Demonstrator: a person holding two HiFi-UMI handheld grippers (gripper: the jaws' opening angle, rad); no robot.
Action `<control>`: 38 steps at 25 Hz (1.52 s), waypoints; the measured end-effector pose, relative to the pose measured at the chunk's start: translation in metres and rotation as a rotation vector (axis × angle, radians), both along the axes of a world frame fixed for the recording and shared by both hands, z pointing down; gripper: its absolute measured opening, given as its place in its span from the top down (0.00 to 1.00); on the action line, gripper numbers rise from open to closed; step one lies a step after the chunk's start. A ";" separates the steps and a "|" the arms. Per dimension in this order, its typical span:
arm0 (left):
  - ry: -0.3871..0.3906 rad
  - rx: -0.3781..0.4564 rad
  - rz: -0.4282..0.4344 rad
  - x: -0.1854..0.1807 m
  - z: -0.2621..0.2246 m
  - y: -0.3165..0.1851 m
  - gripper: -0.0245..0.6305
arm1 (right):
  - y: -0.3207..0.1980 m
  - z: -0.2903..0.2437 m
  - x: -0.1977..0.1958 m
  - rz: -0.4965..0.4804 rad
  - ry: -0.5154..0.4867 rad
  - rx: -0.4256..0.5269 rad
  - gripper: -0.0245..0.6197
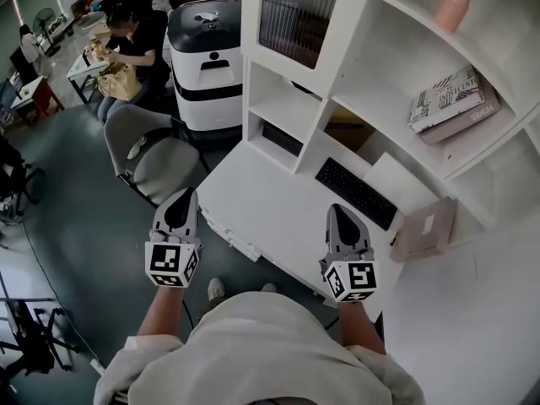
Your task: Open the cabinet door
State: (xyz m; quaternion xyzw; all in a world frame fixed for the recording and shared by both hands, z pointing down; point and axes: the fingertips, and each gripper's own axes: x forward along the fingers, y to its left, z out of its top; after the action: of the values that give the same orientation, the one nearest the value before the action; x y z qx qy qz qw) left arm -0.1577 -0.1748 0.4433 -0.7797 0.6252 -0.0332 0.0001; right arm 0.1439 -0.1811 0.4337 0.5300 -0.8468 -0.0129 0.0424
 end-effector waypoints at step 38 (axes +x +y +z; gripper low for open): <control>-0.091 0.141 0.143 0.002 -0.094 -0.092 0.52 | -0.025 -0.002 0.006 0.110 -0.034 0.025 0.96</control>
State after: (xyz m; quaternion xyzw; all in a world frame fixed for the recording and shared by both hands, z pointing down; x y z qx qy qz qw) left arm -0.1557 -0.2668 0.3491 -0.8181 0.5682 -0.0242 0.0856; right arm 0.1495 -0.2059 0.4314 0.5764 -0.8168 -0.0122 0.0219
